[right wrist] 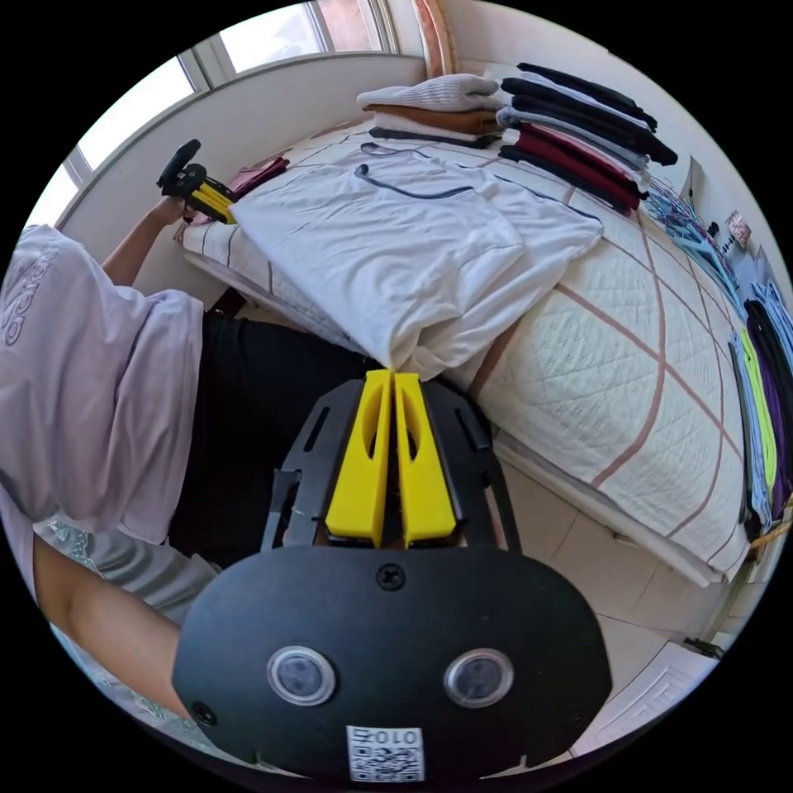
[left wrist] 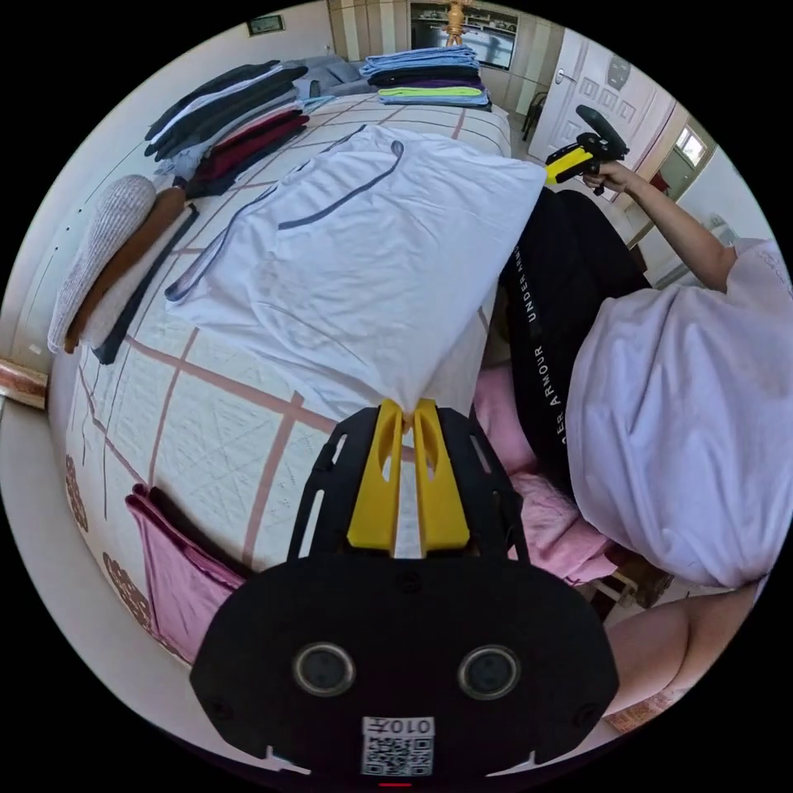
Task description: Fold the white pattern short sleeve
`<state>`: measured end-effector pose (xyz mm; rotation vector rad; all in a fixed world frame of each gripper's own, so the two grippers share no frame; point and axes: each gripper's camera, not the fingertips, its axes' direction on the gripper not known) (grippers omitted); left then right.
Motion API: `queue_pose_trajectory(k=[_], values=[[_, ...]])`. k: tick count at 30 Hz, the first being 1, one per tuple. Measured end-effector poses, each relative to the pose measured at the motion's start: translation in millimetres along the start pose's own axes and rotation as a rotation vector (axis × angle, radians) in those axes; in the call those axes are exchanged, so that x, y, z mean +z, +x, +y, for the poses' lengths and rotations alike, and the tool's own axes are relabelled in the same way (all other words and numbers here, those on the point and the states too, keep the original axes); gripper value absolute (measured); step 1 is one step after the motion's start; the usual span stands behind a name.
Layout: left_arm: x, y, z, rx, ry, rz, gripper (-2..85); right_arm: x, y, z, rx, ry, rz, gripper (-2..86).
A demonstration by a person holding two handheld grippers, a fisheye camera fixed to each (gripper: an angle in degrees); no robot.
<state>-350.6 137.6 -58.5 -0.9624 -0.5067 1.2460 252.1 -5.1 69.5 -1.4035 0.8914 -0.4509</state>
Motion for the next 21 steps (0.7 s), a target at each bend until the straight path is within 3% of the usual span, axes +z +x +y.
queue_pose_trajectory(k=[3, 12, 16, 21], values=[[3, -3, 6, -0.020, 0.040, -0.032, 1.8, -4, 5, -3, 0.021, 0.017, -0.005, 2.1], [-6, -31, 40, -0.090, 0.071, 0.169, 6.9, -18, -3, 8, 0.055, -0.064, 0.062, 6.4], [-51, -48, 60, -0.193, 0.234, 0.094, 7.1, -59, 3, 8, 0.142, 0.101, 0.122, 6.4], [-69, -78, 16, -0.180, 0.420, 0.073, 7.1, -87, 2, -55, 0.088, 0.332, 0.125, 6.8]])
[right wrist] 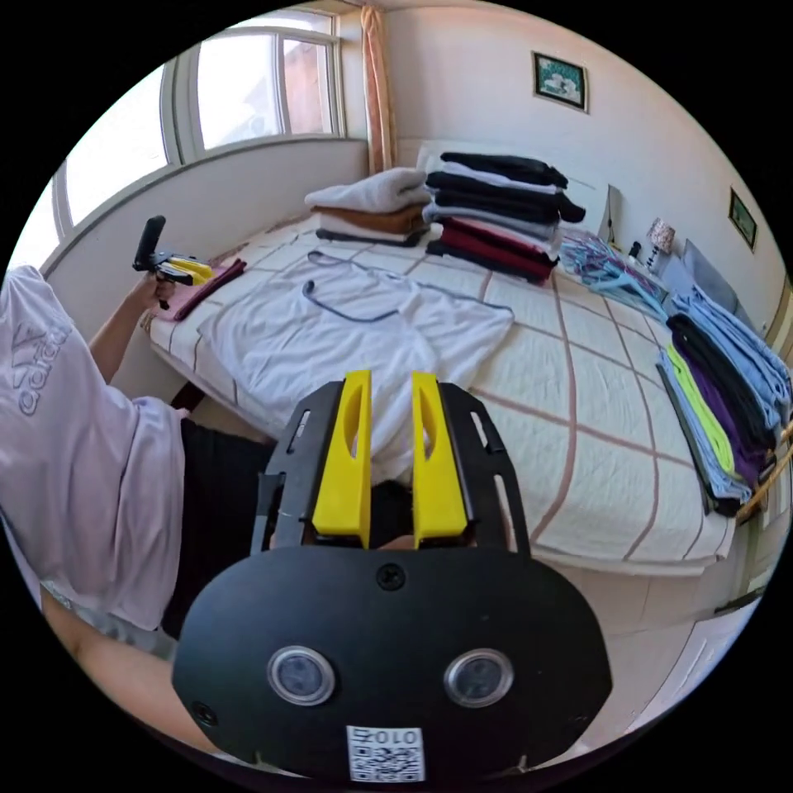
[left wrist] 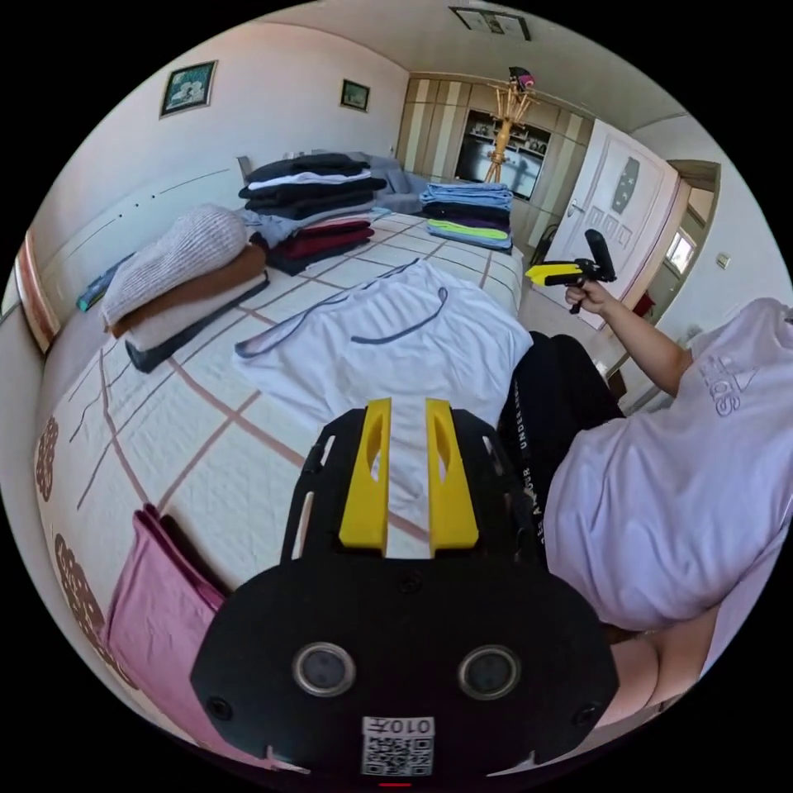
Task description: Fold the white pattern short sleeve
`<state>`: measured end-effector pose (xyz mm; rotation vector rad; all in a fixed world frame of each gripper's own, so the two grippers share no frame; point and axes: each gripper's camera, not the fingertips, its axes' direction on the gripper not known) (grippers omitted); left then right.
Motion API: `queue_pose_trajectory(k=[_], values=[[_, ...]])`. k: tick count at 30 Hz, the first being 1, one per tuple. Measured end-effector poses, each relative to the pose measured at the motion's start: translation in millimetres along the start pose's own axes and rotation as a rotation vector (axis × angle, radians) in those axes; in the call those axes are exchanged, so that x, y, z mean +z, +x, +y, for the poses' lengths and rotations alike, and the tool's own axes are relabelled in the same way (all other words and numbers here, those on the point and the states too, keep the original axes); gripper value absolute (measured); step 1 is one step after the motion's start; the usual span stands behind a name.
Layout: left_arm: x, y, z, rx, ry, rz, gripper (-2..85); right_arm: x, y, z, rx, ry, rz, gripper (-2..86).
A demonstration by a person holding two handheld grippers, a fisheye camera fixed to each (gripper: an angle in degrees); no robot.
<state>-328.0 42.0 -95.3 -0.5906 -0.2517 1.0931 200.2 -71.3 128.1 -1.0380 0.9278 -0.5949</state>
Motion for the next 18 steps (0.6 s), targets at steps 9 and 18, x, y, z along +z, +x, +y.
queue_pose_trajectory(k=[9, 18], values=[[73, -49, -85, 0.056, -0.183, -0.275, 10.3, 57, 7, -93, -0.101, -0.092, 0.032, 7.3], [88, -185, -94, -0.143, -0.151, -0.250, 13.9, 104, 122, -160, 0.216, -0.172, 0.090, 10.9]])
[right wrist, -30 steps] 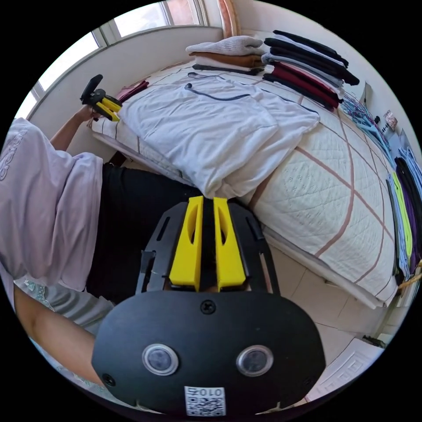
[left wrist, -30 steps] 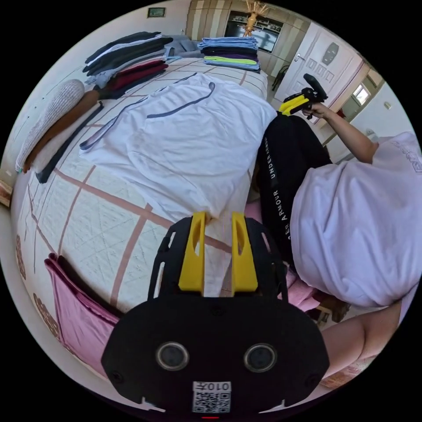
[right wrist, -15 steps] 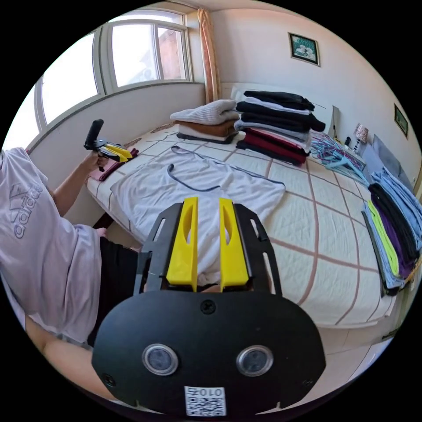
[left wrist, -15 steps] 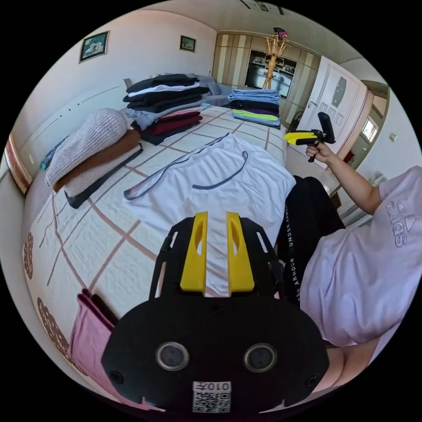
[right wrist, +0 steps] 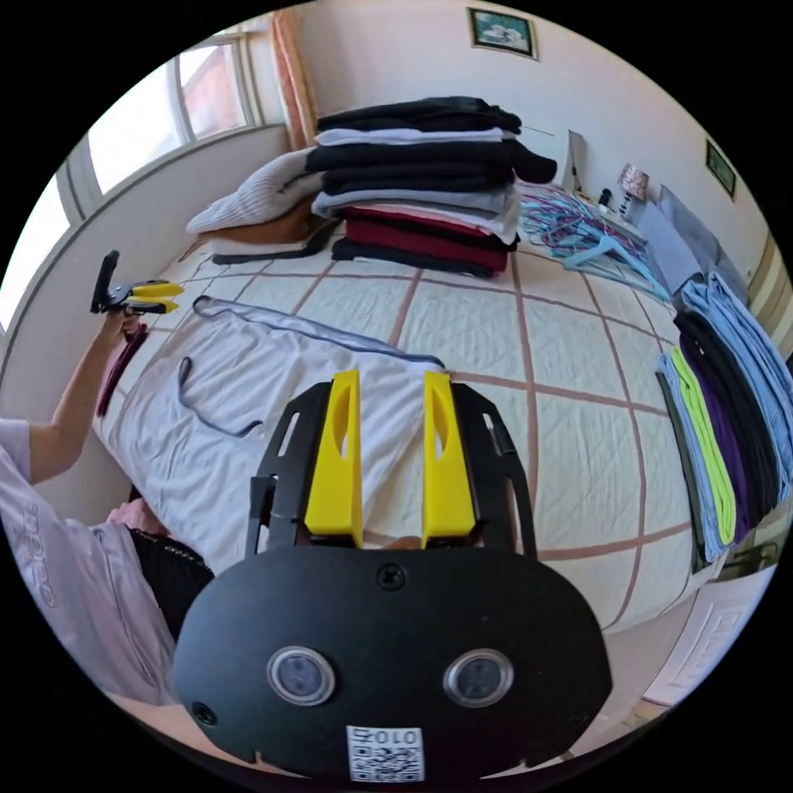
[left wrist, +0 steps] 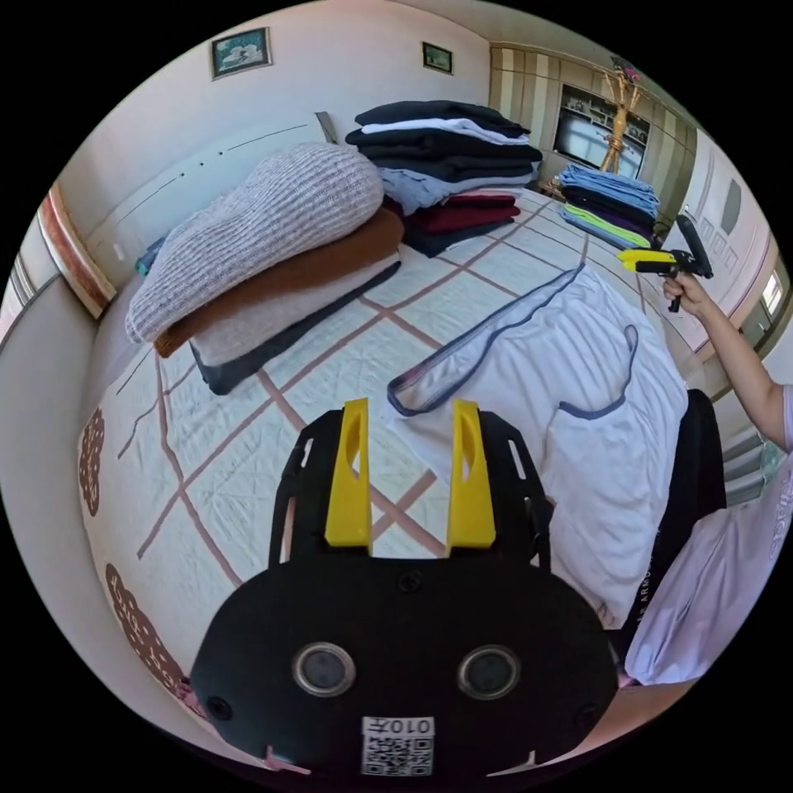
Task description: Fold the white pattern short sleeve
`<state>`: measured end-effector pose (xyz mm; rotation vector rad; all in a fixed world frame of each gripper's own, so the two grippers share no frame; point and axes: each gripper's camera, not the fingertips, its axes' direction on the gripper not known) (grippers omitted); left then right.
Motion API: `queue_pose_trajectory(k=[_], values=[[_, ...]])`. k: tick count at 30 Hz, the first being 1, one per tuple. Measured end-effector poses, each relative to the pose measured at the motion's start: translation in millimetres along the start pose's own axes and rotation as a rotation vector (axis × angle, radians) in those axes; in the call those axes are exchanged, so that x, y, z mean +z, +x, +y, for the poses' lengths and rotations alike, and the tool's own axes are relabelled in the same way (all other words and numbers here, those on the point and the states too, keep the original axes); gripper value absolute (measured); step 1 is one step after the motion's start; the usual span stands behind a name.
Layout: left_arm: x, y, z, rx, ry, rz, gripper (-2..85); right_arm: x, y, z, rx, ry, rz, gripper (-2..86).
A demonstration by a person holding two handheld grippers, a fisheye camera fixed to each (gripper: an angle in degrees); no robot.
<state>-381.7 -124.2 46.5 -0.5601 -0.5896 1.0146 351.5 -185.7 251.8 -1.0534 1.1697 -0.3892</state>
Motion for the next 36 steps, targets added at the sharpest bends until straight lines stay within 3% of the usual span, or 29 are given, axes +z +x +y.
queue_pose_trajectory(k=[8, 15, 22, 28, 32, 34, 36], values=[[49, -8, -14, 0.033, -0.100, 0.034, 14.2, 66, 26, -49, 0.106, -0.135, -0.032, 11.8], [57, -21, -16, -0.007, -0.098, 0.093, 12.0, 72, 12, -47, 0.028, -0.186, -0.033, 4.7], [39, -15, -23, 0.050, -0.009, 0.208, 2.9, 52, 17, -27, 0.015, -0.140, -0.068, 2.7], [-50, 37, -3, 0.218, 0.181, 0.194, 0.7, -21, 1, 35, -0.107, 0.070, -0.078, 2.9], [-123, 102, 48, 0.451, 0.249, 0.150, 0.2, -97, -29, 138, -0.324, 0.311, -0.081, 3.4], [-137, 127, 75, 0.502, 0.236, 0.139, 0.1, -105, -33, 187, -0.375, 0.332, -0.097, 3.6], [-139, 149, 98, 0.554, 0.211, 0.179, 0.1, -85, -31, 235, -0.375, 0.224, -0.127, 3.6]])
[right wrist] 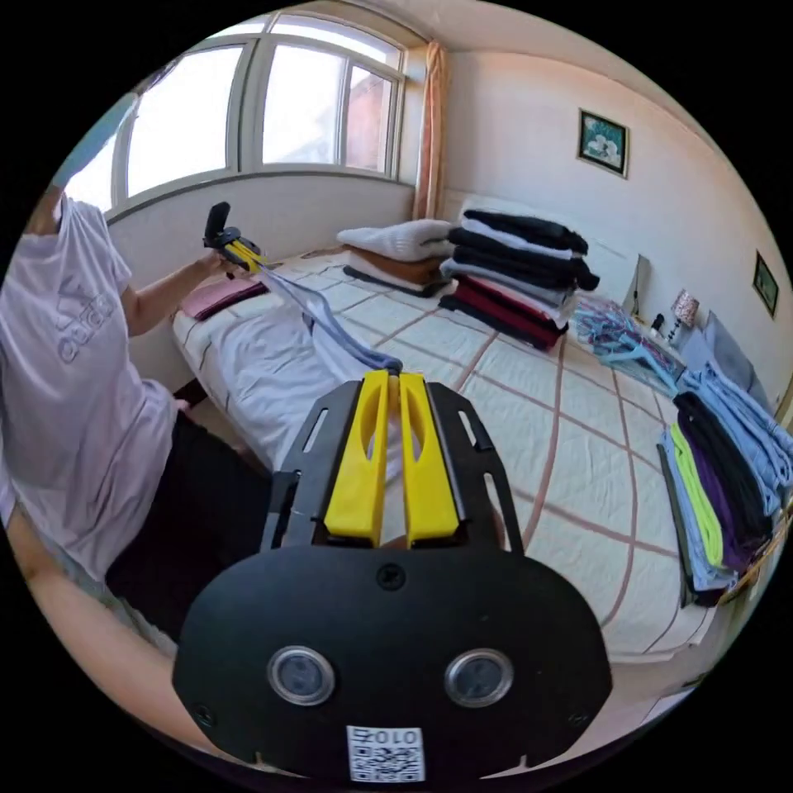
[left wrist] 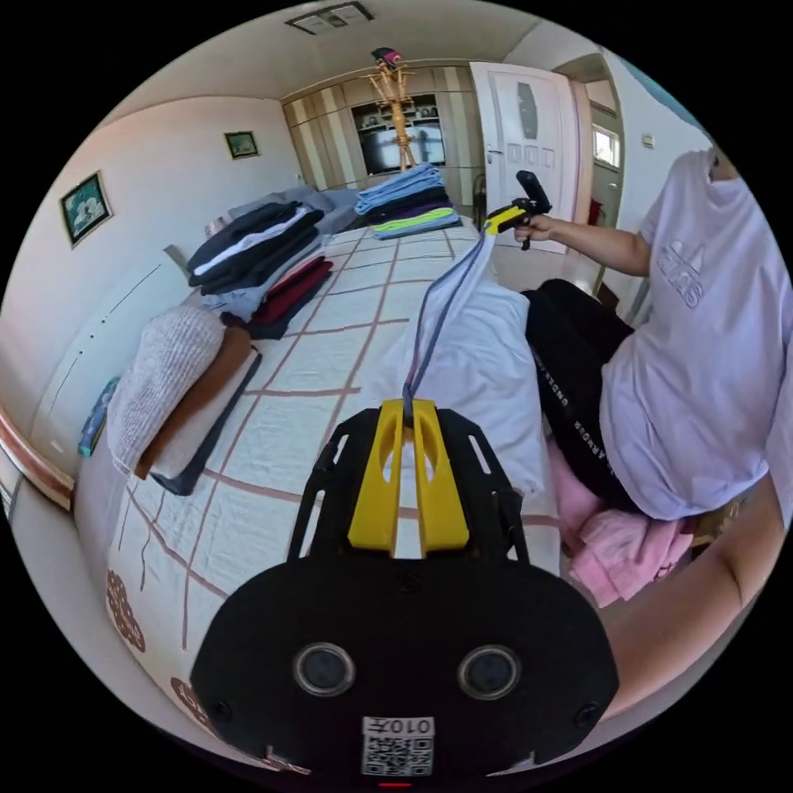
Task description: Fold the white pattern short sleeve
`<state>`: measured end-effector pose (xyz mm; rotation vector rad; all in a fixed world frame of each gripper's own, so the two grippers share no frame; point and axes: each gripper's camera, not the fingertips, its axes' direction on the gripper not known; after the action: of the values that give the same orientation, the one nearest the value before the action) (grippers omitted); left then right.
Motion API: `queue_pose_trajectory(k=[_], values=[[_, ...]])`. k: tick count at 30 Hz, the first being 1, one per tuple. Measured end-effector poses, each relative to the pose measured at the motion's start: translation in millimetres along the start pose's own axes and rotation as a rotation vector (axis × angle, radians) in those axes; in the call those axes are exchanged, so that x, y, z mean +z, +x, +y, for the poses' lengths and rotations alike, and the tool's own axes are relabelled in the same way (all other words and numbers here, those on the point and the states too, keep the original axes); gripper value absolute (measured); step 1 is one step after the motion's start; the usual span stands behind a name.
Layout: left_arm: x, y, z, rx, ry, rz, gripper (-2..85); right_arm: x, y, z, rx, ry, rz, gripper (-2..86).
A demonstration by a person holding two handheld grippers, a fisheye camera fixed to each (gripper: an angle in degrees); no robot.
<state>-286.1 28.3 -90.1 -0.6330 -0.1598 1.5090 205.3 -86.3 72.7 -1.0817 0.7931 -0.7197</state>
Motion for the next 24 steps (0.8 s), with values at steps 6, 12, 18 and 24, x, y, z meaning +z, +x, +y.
queue_pose_trajectory(k=[6, 12, 18, 24], values=[[45, 47, 15, -0.013, -0.197, 0.066, 0.0, 51, -24, 46, -0.004, -0.218, 0.003, 2.9], [45, 60, 10, 0.012, -0.264, 0.035, 0.1, 58, -15, 43, 0.014, -0.215, 0.022, 2.7], [19, 58, 31, -0.034, -0.167, 0.000, 0.9, 49, -22, 45, -0.001, -0.153, 0.009, 3.1], [35, 61, 47, -0.055, -0.243, 0.127, 3.7, 62, -15, 58, 0.053, -0.308, -0.047, 4.4]])
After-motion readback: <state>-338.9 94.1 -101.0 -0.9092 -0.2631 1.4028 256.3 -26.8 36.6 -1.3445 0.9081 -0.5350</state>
